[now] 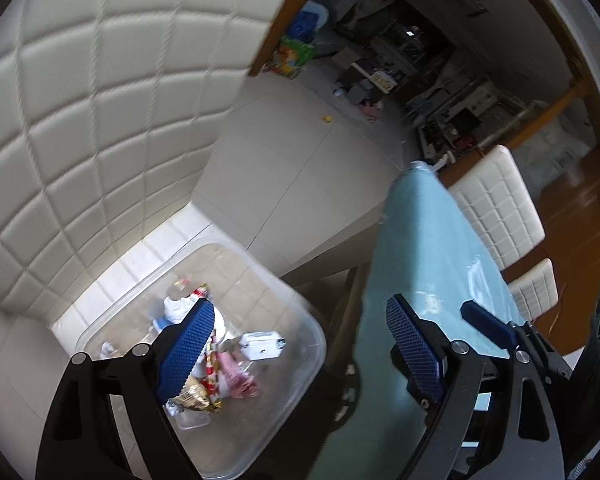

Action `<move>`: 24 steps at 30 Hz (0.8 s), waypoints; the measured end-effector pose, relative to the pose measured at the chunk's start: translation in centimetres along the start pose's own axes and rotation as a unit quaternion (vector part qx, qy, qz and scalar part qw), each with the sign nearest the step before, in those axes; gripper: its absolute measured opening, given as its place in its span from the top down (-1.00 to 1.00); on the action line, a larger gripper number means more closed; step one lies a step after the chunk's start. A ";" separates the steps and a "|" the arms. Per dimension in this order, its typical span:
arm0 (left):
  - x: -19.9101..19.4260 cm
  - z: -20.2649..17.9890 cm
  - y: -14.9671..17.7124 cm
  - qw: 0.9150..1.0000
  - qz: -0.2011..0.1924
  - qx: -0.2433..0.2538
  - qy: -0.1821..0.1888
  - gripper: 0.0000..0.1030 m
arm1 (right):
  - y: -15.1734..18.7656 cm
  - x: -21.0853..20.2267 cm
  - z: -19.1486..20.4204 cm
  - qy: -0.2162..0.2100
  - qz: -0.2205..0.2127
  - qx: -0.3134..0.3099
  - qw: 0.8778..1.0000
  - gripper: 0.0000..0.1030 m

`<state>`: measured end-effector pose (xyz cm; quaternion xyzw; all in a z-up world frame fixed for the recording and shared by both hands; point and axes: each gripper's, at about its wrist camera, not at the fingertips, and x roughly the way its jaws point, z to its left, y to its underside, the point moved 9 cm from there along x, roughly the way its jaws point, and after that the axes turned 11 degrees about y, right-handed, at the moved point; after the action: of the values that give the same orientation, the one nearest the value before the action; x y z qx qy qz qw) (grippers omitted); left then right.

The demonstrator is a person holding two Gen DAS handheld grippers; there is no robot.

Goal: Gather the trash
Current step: 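Bring both tools back over the tablecloth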

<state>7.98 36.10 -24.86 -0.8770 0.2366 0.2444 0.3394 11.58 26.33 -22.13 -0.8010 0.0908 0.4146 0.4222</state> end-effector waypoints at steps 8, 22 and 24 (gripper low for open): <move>-0.2 -7.7 0.2 0.996 -0.017 0.080 0.040 -0.66 | 0.8 -4.3 -7.0 0.089 -0.045 0.039 0.994 -0.82; -0.2 -20.6 4.8 0.971 0.000 0.229 0.071 -0.66 | 6.7 -12.2 -18.2 0.151 -0.068 0.159 0.973 -0.90; 0.1 -22.3 5.7 0.966 0.007 0.247 0.074 -0.66 | 7.9 -12.7 -19.7 0.157 -0.065 0.177 0.970 -0.90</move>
<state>10.69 16.50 -13.12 -0.7796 0.3204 0.1153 0.5256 11.13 3.97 -11.59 -0.7728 0.1758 0.2332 0.5635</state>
